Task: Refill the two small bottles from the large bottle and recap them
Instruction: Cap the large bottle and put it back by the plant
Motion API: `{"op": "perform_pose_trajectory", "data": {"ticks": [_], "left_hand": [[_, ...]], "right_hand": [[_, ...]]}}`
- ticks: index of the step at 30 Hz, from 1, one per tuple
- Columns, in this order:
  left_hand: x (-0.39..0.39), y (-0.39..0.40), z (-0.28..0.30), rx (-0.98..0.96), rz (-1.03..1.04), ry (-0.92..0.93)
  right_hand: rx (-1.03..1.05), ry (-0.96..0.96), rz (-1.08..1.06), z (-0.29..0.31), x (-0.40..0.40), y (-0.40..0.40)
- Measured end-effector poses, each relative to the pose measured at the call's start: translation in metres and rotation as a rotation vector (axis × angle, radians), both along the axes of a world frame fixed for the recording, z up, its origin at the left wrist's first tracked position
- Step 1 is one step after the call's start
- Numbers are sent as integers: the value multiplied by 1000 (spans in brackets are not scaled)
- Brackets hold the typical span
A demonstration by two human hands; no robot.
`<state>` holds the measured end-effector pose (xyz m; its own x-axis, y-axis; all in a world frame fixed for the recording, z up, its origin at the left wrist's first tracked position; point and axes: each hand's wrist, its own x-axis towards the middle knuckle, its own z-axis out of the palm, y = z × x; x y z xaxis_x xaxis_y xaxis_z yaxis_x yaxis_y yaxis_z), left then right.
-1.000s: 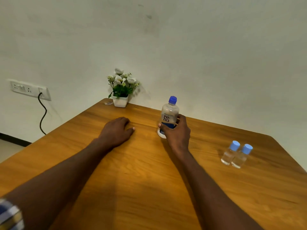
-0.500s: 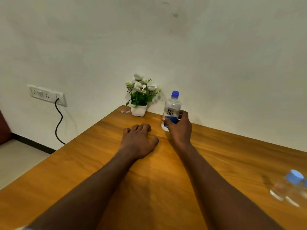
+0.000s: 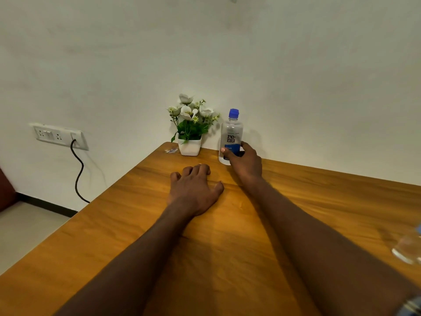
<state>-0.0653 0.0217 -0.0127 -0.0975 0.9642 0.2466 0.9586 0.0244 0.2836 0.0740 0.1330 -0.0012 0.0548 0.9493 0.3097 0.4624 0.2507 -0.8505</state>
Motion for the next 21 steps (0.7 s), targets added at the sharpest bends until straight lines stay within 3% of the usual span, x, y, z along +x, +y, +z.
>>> {"op": "perform_pose_trajectory", "data": {"ticks": [21], "left_hand": [[-2, -1, -1, 13, -23, -32]], "right_hand": [[-39, -290, -110, -8, -1, 8]]}}
